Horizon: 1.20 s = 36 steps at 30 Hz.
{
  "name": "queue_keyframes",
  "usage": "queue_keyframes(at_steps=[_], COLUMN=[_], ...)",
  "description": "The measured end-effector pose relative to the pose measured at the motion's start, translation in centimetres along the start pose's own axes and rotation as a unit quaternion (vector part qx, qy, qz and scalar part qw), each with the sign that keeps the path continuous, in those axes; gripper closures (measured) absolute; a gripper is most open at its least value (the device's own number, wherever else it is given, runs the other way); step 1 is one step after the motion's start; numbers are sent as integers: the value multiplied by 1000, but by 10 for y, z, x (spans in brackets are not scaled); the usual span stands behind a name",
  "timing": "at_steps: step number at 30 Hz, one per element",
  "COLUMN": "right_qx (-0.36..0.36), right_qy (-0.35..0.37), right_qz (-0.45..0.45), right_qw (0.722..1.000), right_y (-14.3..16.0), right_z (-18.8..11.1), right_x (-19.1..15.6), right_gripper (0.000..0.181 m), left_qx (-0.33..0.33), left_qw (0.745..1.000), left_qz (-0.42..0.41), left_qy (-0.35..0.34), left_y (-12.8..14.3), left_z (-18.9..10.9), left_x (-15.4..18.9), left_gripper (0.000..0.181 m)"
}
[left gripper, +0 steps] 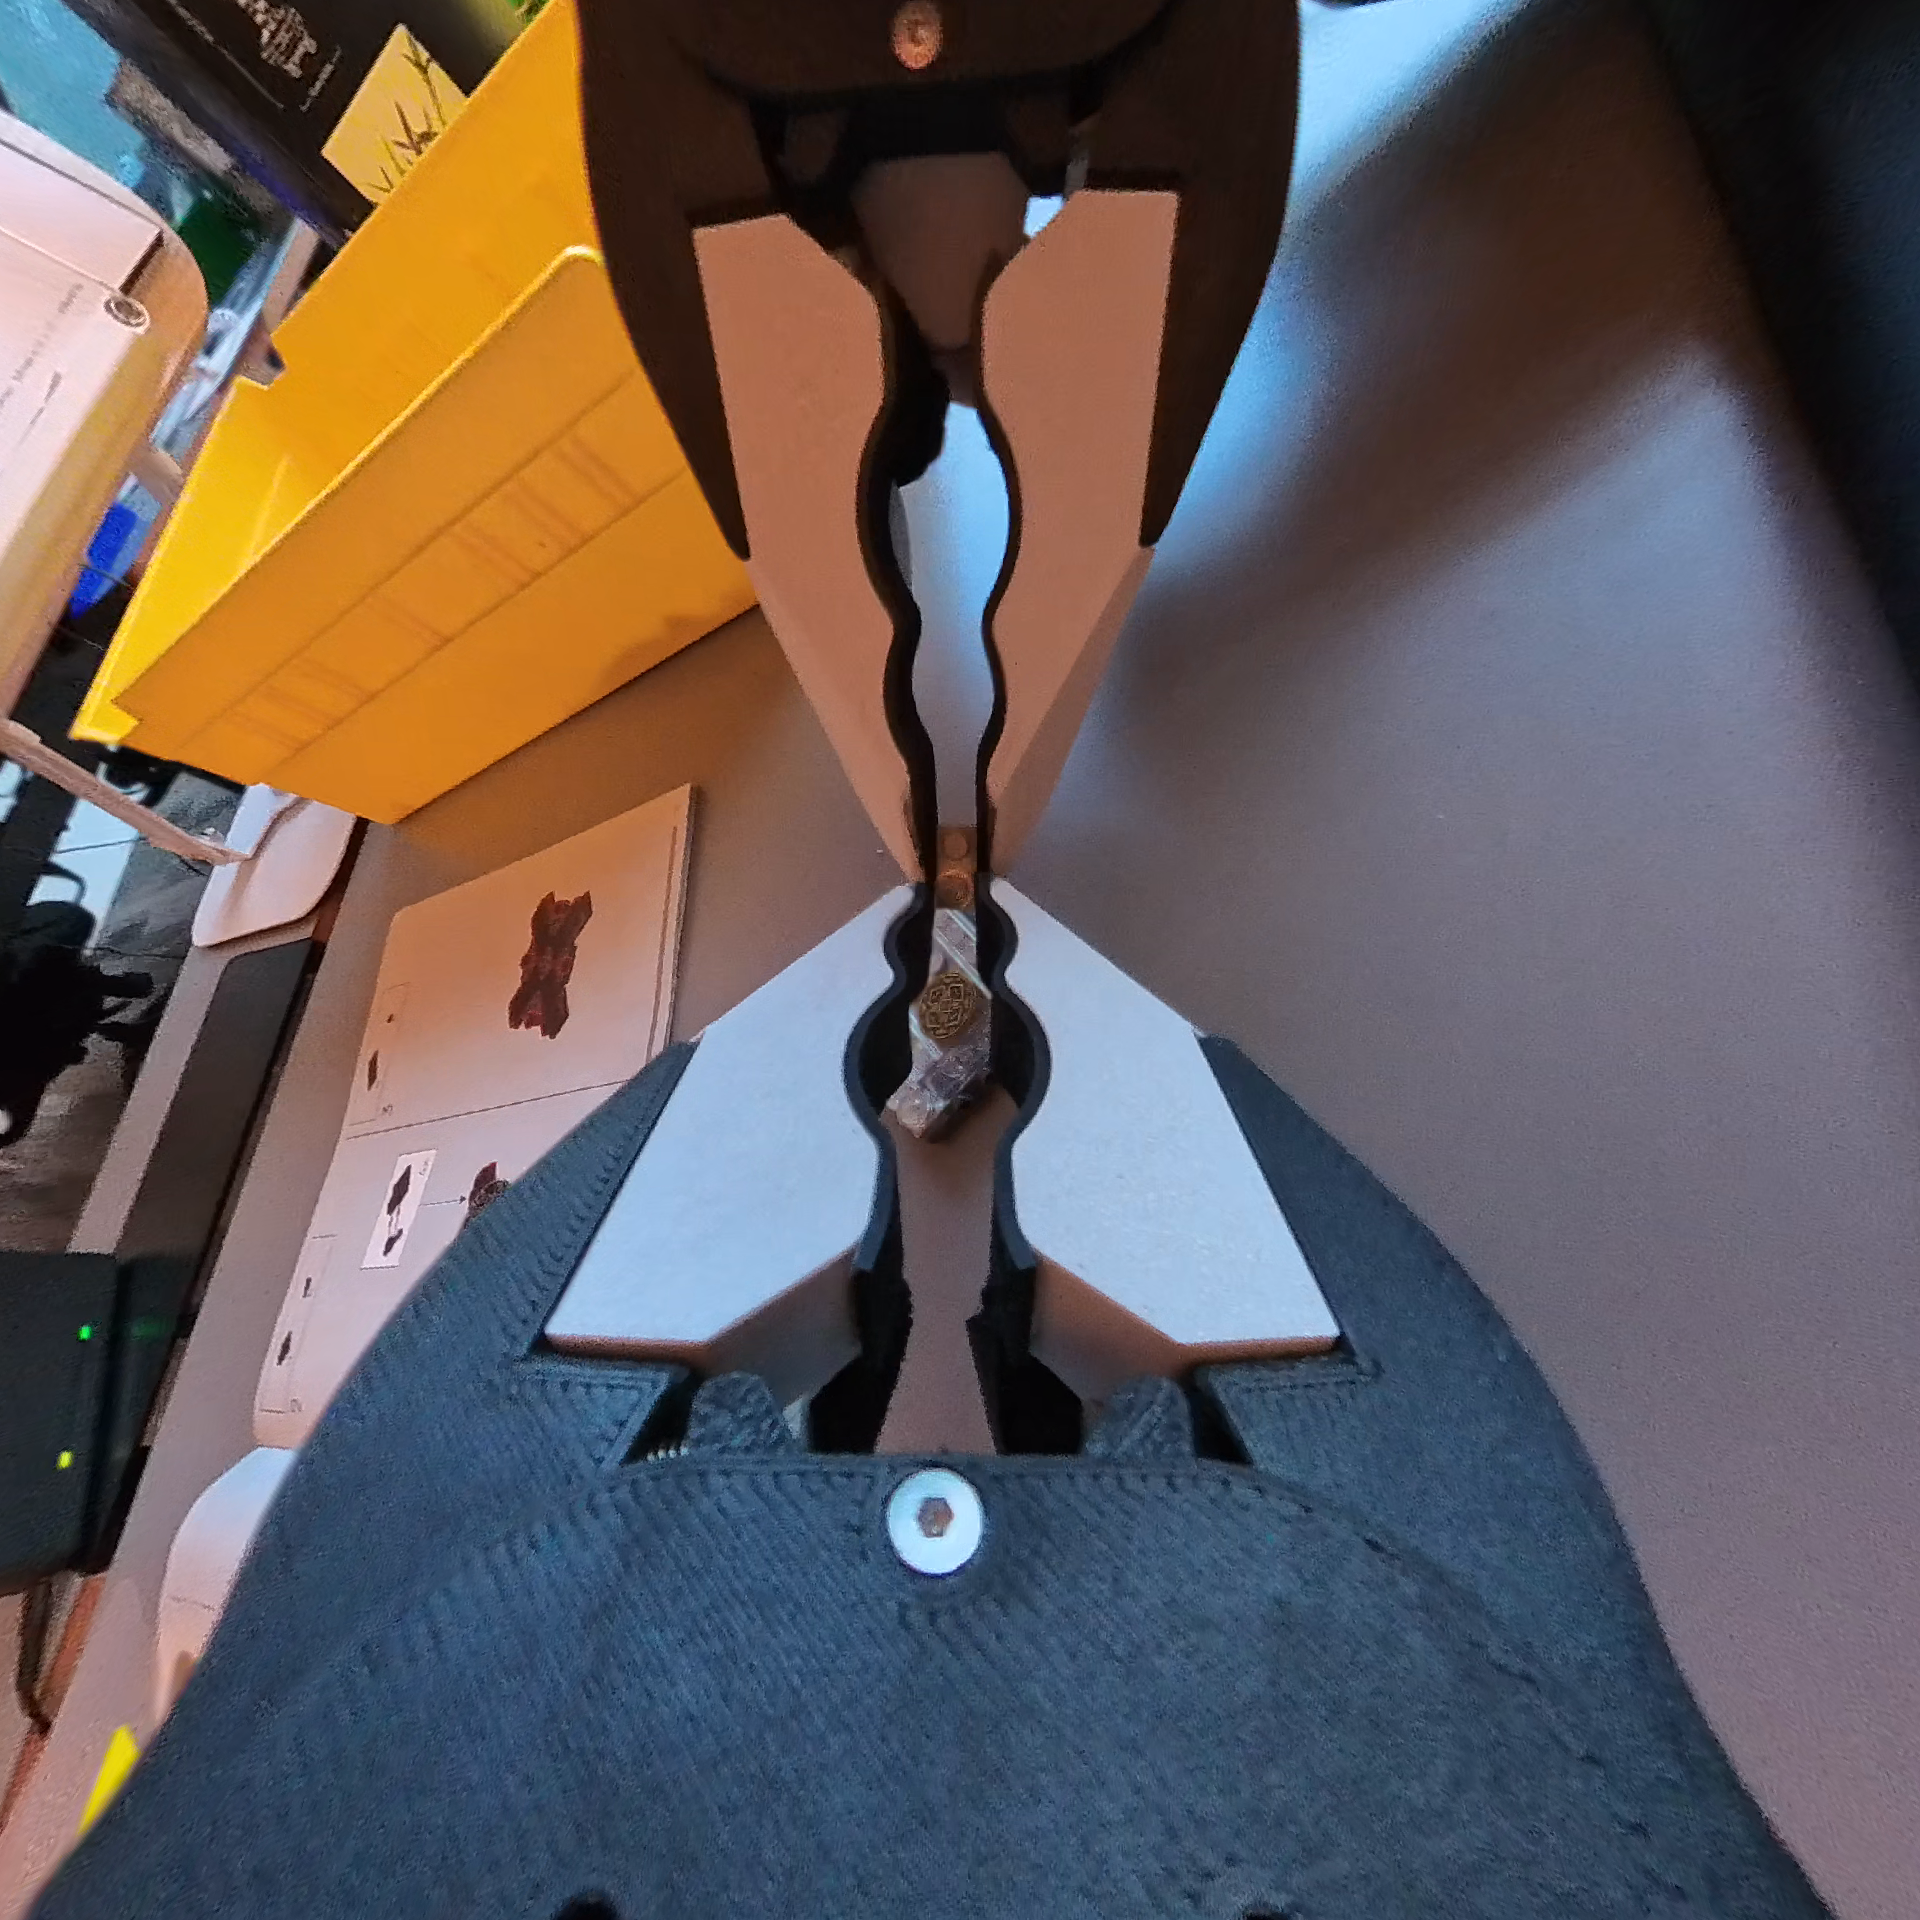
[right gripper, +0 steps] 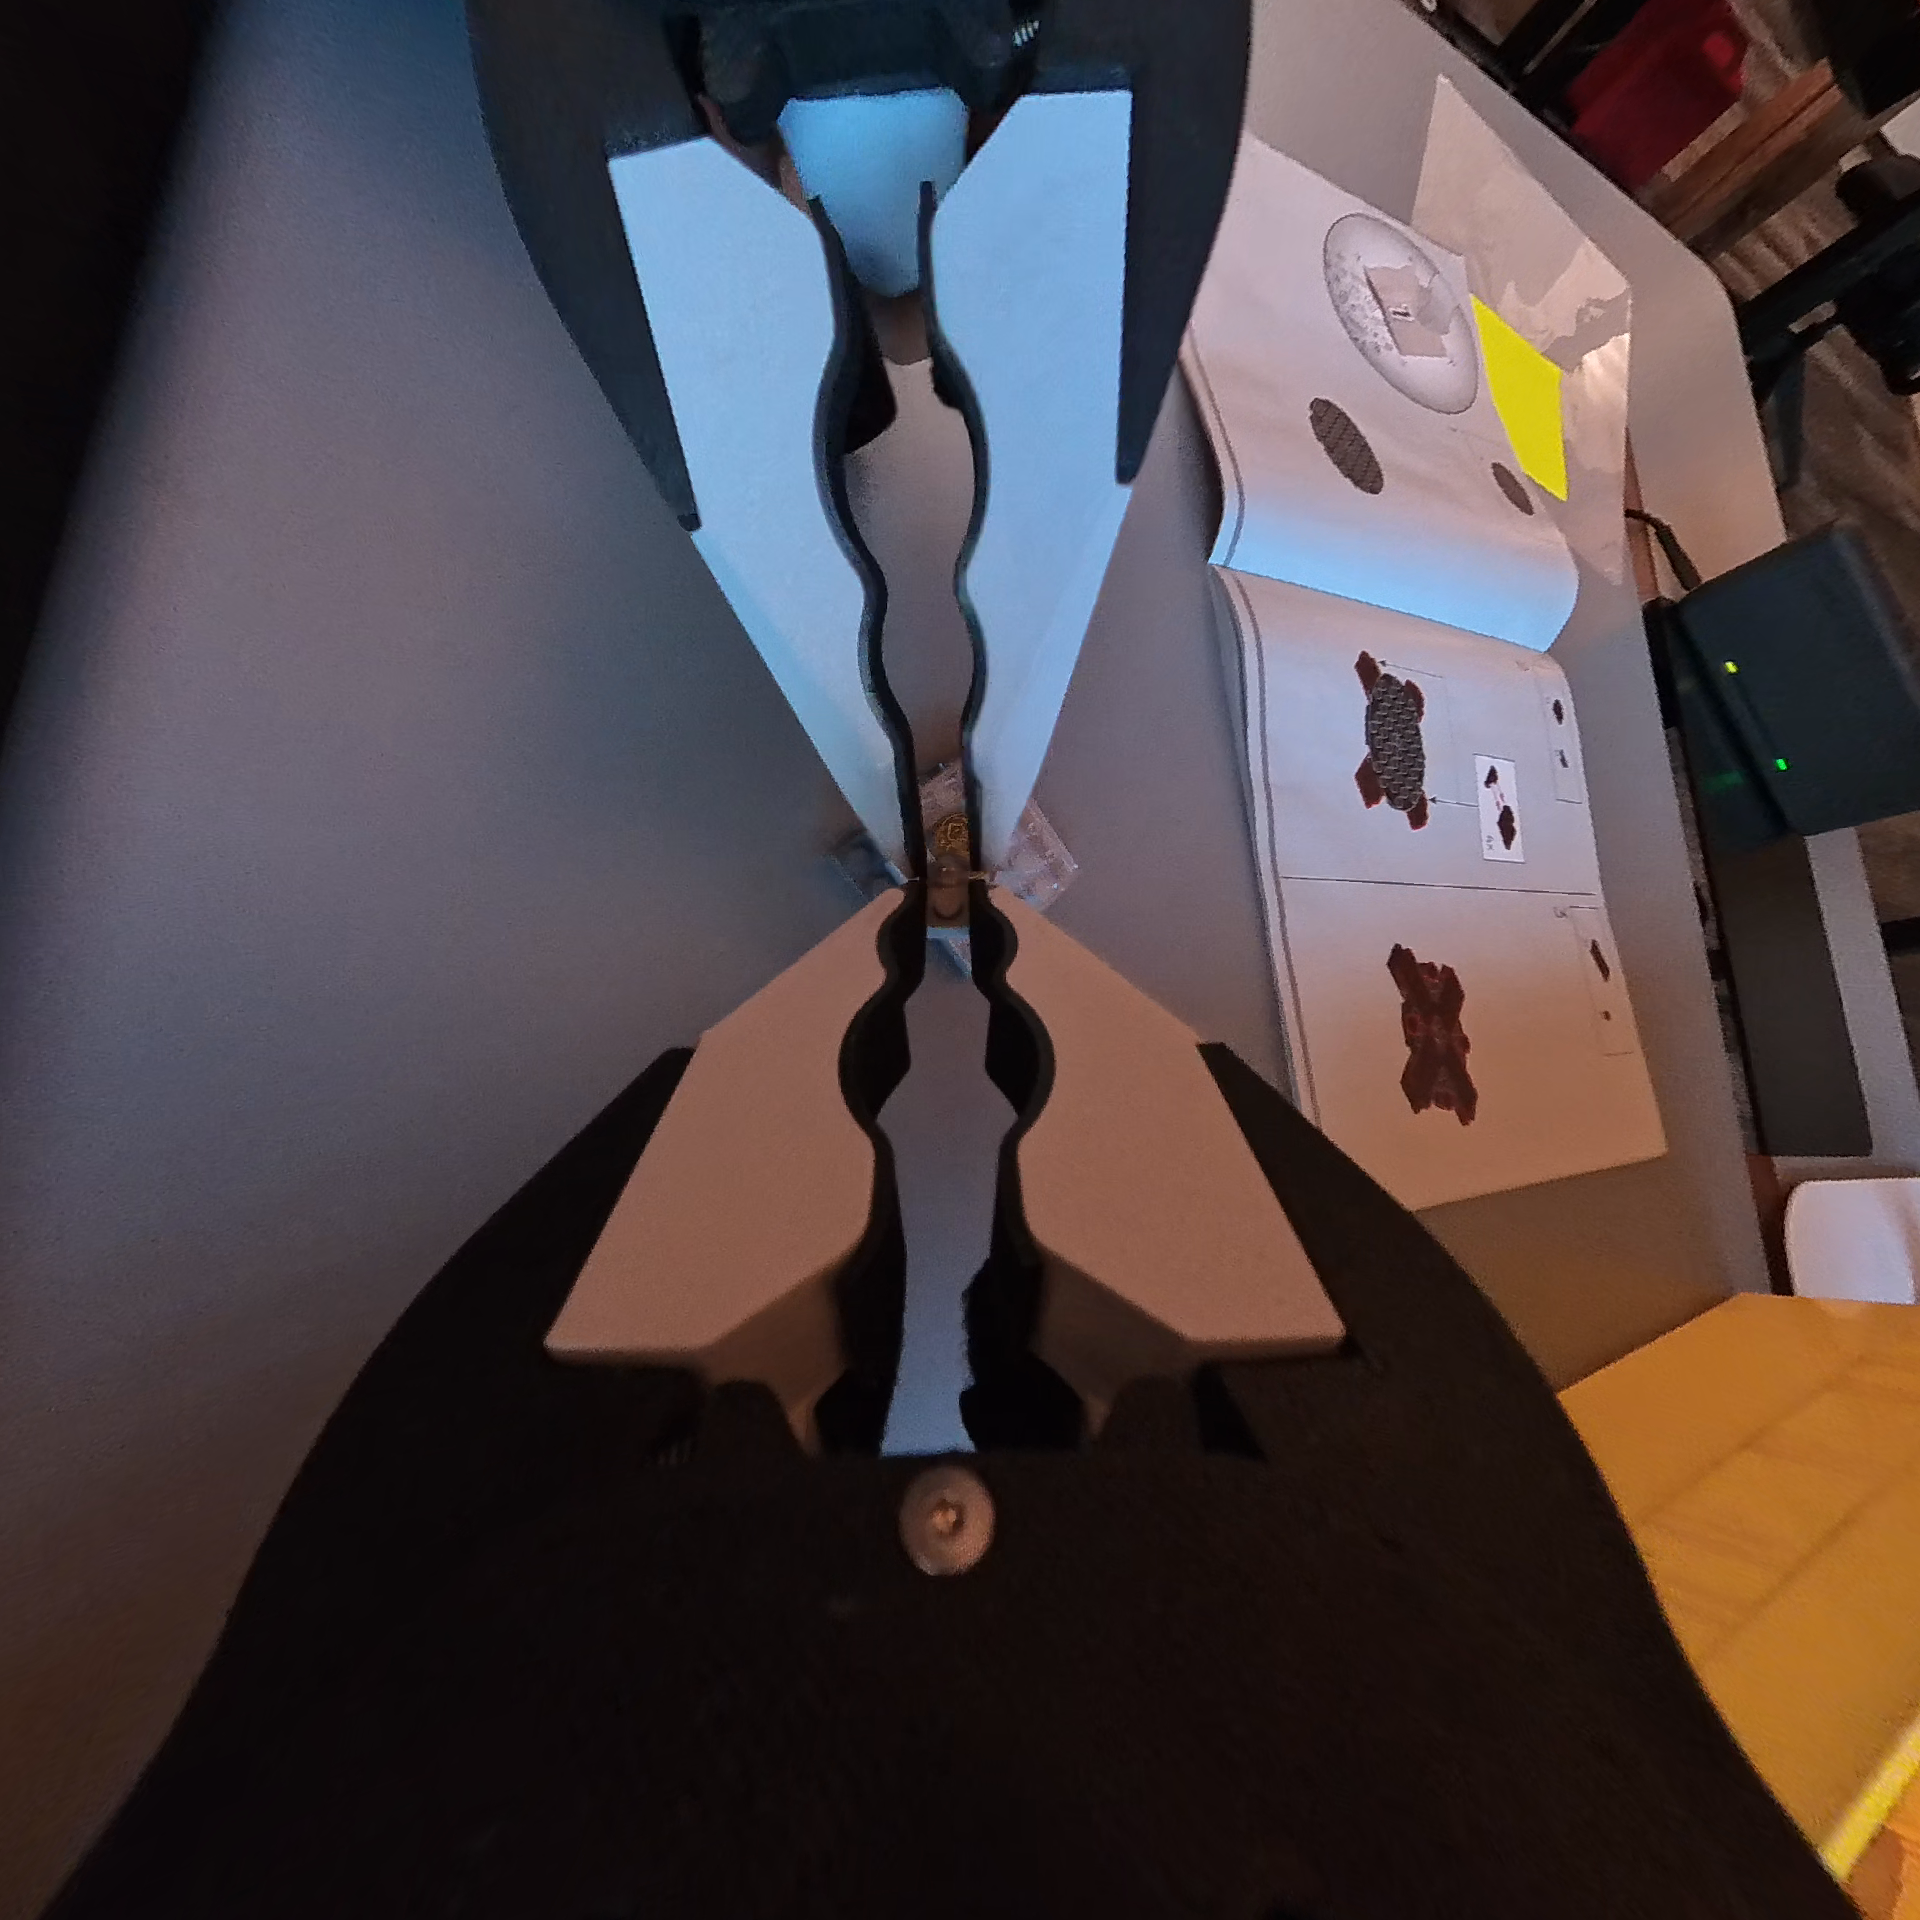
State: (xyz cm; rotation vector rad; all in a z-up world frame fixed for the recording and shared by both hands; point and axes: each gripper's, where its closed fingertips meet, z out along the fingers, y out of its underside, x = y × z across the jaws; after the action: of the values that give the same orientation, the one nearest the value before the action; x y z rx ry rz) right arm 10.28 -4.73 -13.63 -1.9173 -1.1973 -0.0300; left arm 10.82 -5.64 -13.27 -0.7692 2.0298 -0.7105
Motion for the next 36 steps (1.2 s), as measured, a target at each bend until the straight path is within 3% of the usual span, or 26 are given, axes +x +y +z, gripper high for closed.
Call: queue_keyframes(at_steps=[10,15,26,36], right_qx=[-19,-5,16,16], right_qy=[-23,-2,-18,5], right_qz=[-17,-43,-87,-78], right_qw=[999,999,996,997], right_y=[5,-3,-7,-5], right_z=[4,-2,-3,-8], right_x=[-11,-7,-18,-7], right_gripper=[174,174,174,174], left_qx=[-32,-3,36,74], left_qw=[998,996,969,959], left_qz=[46,-50,-168,-215], left_qy=[18,70,177,170], left_y=[5,-2,-6,-11], left_z=[2,-4,-11,-17], left_x=[11,7,17,4], left_gripper=[176,177,178,181])
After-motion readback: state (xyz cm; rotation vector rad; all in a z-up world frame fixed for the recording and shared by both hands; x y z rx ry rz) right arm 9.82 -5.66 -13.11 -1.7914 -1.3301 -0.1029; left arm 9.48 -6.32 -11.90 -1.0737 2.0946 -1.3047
